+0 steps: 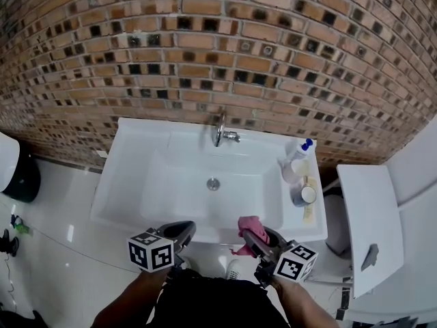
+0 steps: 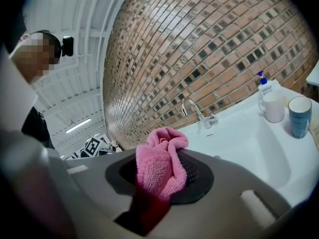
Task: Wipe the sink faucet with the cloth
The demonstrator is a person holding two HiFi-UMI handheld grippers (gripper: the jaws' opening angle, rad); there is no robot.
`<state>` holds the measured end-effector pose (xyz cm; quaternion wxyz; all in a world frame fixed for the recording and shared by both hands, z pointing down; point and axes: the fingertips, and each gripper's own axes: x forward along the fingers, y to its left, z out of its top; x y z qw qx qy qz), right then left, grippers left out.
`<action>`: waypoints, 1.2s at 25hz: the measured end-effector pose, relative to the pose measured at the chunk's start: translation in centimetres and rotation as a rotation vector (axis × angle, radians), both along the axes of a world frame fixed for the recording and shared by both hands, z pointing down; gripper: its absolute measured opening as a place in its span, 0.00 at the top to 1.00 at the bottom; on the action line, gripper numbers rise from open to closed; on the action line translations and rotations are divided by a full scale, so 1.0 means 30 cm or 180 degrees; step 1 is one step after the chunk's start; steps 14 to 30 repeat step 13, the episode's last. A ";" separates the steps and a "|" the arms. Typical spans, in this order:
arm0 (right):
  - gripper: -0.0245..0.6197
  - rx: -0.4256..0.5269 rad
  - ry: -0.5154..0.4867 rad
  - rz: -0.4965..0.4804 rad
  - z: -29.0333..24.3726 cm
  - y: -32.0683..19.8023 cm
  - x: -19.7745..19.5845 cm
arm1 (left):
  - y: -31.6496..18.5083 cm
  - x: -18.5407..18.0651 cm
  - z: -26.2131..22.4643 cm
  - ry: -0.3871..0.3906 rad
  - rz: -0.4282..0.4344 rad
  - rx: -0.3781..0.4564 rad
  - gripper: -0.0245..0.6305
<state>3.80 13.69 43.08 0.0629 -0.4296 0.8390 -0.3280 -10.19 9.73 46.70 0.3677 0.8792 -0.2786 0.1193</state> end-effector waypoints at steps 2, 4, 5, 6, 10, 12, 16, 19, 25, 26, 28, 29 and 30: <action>0.77 -0.0001 0.0002 0.0012 0.002 0.005 0.002 | 0.000 0.006 0.002 -0.0003 0.0018 -0.0002 0.96; 0.77 0.0000 0.0001 0.0025 0.004 0.007 0.004 | -0.001 0.014 -0.001 0.0000 0.0044 0.0003 0.96; 0.77 0.0001 0.0001 0.0032 0.005 0.007 0.004 | -0.001 0.018 -0.002 0.0004 0.0060 0.0004 0.96; 0.77 0.0003 0.0002 0.0038 0.005 0.007 0.004 | 0.000 0.022 -0.002 0.0012 0.0075 -0.0005 0.96; 0.77 0.0019 0.0034 0.0049 0.004 0.013 0.003 | 0.008 0.033 0.006 0.0082 0.0093 -0.0101 0.96; 0.77 0.0024 0.0042 0.0053 0.002 0.013 0.005 | 0.005 0.035 0.006 0.0071 0.0094 -0.0097 0.96; 0.77 0.0027 0.0044 0.0056 0.001 0.012 0.007 | 0.002 0.036 0.006 0.0064 0.0096 -0.0092 0.96; 0.77 0.0027 0.0044 0.0056 0.001 0.012 0.007 | 0.002 0.036 0.006 0.0064 0.0096 -0.0092 0.96; 0.77 0.0027 0.0044 0.0056 0.001 0.012 0.007 | 0.002 0.036 0.006 0.0064 0.0096 -0.0092 0.96; 0.77 0.0027 0.0044 0.0056 0.001 0.012 0.007 | 0.002 0.036 0.006 0.0064 0.0096 -0.0092 0.96; 0.77 0.0027 0.0044 0.0056 0.001 0.012 0.007 | 0.002 0.036 0.006 0.0064 0.0096 -0.0092 0.96; 0.77 0.0027 0.0044 0.0056 0.001 0.012 0.007 | 0.002 0.036 0.006 0.0064 0.0096 -0.0092 0.96; 0.77 0.0027 0.0044 0.0056 0.001 0.012 0.007 | 0.002 0.036 0.006 0.0064 0.0096 -0.0092 0.96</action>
